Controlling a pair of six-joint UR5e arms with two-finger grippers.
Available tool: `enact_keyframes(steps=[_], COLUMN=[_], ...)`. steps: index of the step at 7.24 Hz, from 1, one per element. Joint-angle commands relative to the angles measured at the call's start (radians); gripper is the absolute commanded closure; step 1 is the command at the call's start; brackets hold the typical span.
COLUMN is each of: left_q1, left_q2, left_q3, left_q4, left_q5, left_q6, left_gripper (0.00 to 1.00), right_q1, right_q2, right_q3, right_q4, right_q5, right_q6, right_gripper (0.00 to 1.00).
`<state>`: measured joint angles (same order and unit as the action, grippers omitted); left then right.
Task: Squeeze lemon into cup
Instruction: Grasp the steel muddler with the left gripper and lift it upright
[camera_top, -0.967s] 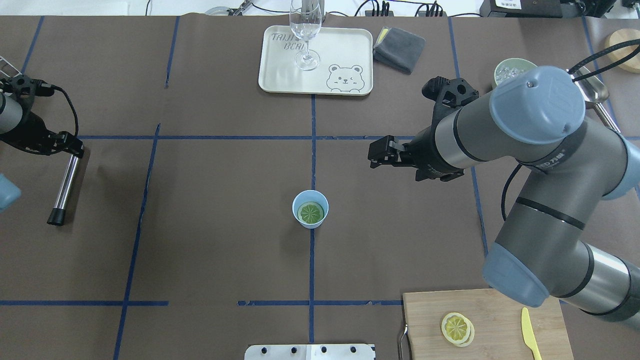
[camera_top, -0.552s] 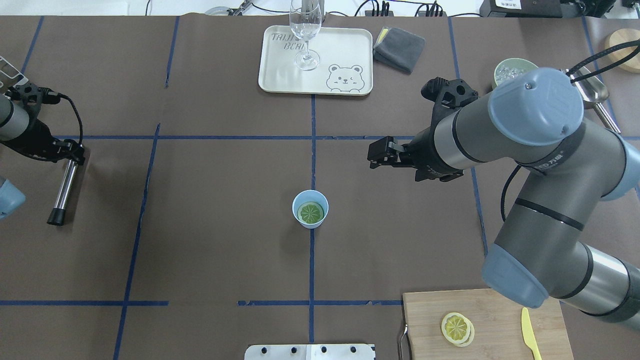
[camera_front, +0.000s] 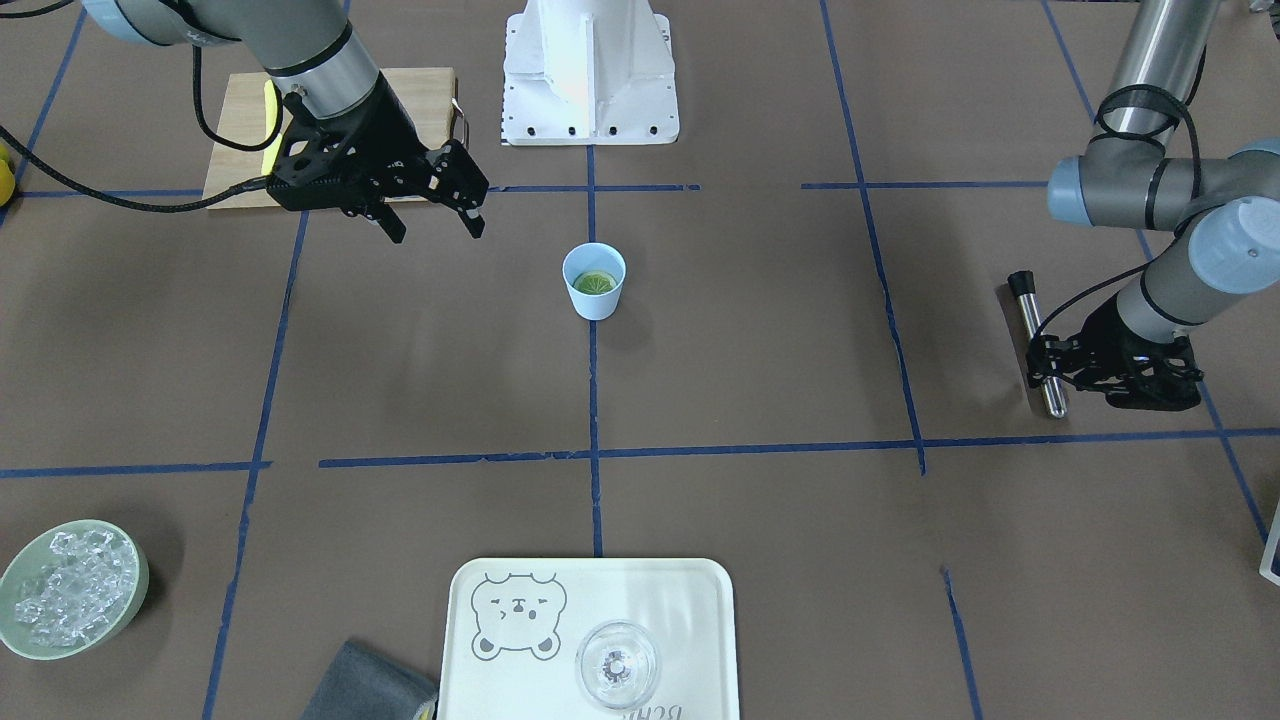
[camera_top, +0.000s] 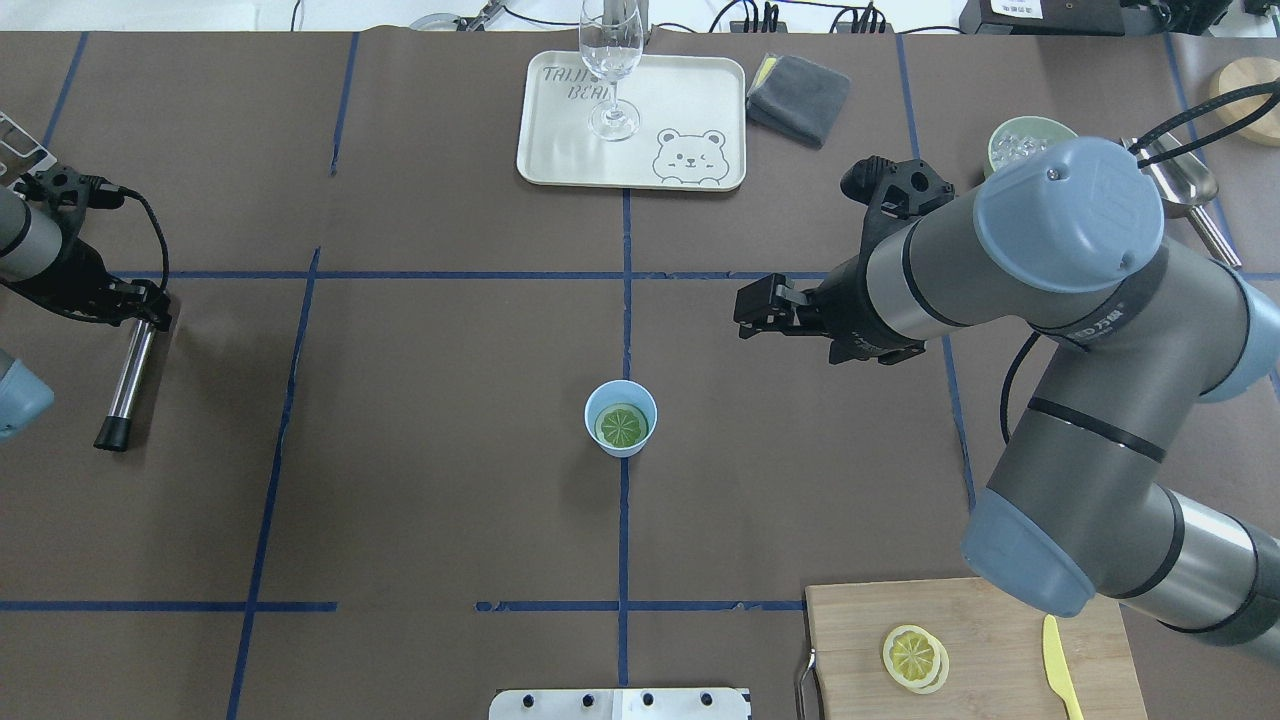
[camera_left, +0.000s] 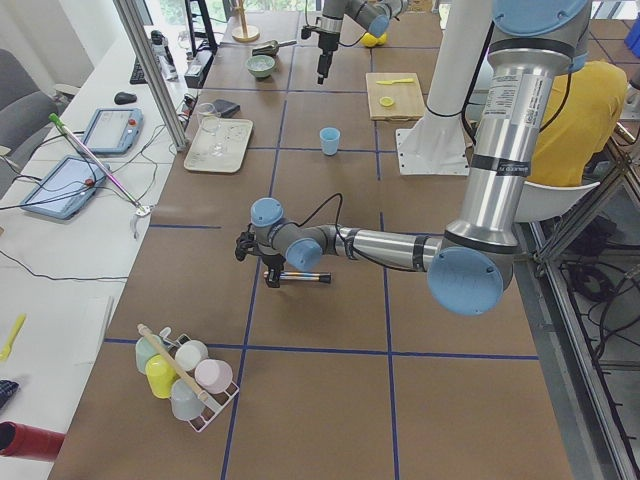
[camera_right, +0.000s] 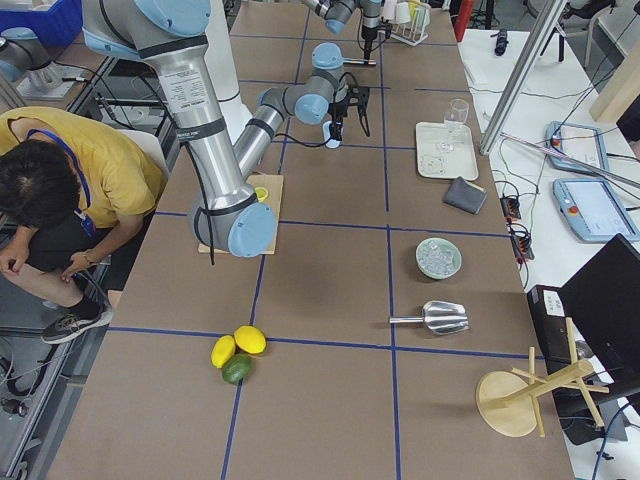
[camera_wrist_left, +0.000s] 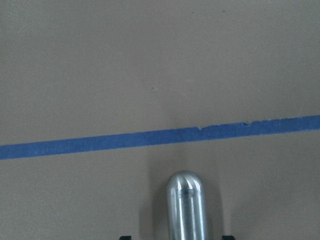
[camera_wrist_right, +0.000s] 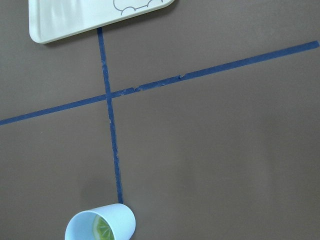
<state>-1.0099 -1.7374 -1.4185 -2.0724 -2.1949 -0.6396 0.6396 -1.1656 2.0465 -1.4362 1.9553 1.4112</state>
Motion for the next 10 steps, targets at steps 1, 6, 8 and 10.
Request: enact_keyframes(steps=[1, 6, 8, 10], left_q1=[0.001, 0.001, 0.002, 0.039], left_q2=[-0.001, -0.005, -0.011, -0.013], left_q3=[0.001, 0.001, 0.007, 0.007], left_q4=[0.000, -0.002, -0.002, 0.002], left_q5=[0.000, 0.000, 0.000, 0.000], left_q6=[0.000, 0.000, 0.000, -0.002], left_gripper=[0.35, 0.37, 0.40, 0.49], right_q1=[0.000, -0.001, -0.001, -0.001], right_q2=[0.000, 0.001, 0.001, 0.001], right_q3=[-0.002, -0.002, -0.003, -0.003], right_q4=[0.000, 0.000, 0.000, 0.000], right_q5=[0.002, 0.001, 0.002, 0.004], right_q6=[0.000, 0.000, 0.000, 0.000], right_gripper=[0.00, 0.00, 0.00, 0.00])
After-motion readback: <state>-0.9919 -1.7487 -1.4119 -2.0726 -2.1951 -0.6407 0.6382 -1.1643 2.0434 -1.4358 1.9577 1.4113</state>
